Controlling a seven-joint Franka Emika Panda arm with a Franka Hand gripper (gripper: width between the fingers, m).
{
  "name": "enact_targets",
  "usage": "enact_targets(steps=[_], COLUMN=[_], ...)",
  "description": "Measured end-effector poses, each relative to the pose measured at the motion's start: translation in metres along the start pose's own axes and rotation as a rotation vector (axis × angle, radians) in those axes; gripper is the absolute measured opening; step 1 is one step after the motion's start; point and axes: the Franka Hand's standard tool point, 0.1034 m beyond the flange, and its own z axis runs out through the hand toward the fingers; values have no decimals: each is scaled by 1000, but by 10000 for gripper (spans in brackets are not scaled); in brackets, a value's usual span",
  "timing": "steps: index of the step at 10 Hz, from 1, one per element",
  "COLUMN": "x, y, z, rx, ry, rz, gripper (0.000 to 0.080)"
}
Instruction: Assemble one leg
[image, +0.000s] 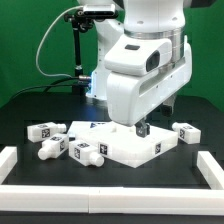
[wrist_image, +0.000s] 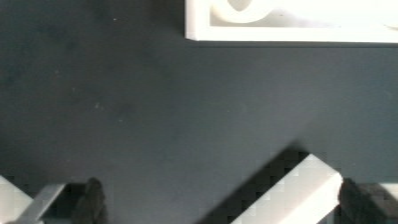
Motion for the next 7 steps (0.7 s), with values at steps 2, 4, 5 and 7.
enact_targets(steps=[2, 4, 5, 7], x=[0, 0, 0, 0], y=[0, 0, 0, 0], z=[0, 0, 0, 0], rx=[0, -1, -1, -1], ry=[0, -1, -1, -1], rz=[0, 0, 0, 0], gripper=[649, 649, 649, 649])
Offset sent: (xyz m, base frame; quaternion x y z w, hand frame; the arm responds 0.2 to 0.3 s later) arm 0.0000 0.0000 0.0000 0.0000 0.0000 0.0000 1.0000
